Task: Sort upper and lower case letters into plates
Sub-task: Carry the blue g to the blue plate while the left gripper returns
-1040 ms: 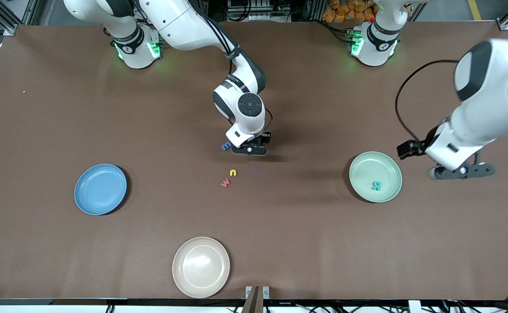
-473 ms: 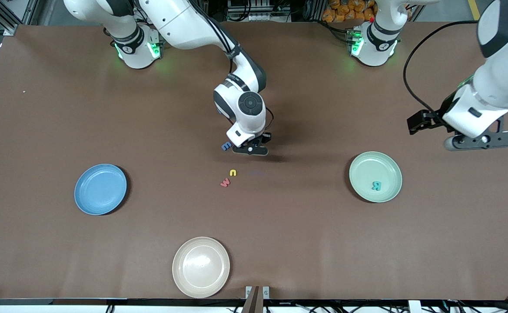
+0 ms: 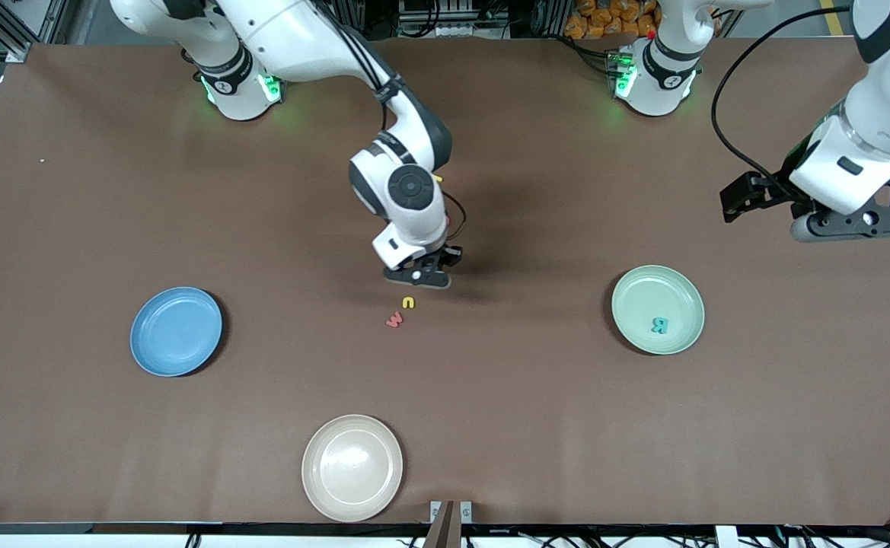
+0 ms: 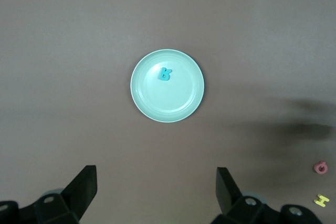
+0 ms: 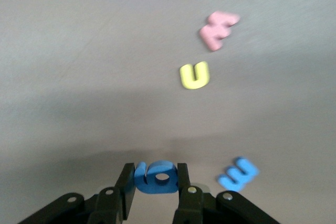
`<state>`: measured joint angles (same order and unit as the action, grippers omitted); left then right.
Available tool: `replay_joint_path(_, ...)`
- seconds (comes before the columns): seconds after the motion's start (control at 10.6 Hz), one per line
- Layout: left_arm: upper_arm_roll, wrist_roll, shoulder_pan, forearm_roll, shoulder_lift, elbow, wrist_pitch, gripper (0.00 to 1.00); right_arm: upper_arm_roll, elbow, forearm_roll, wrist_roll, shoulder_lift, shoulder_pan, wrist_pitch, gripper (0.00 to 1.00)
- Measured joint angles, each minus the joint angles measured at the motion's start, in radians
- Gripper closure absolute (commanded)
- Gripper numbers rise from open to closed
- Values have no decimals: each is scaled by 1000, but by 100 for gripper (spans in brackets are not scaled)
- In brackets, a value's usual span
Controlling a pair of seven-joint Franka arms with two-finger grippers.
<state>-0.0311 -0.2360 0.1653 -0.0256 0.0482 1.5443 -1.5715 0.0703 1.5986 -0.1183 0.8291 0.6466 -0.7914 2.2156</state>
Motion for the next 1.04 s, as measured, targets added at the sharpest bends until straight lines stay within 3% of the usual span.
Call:
replay_joint_path(0.28, 1, -1, 7, 1, -41, 0, 20, 0, 4, 9, 0, -156, -93, 117, -156, 99)
replay_joint_path(0.57, 1, -2, 14, 1, -64, 1, 29, 0, 8, 116, 0, -391, -198, 279, -181, 99)
replay_joint_path(1.04, -9, -5, 109, 54, -49, 15, 32, 0, 12, 202, 2, -750, -222, 620, -178, 99)
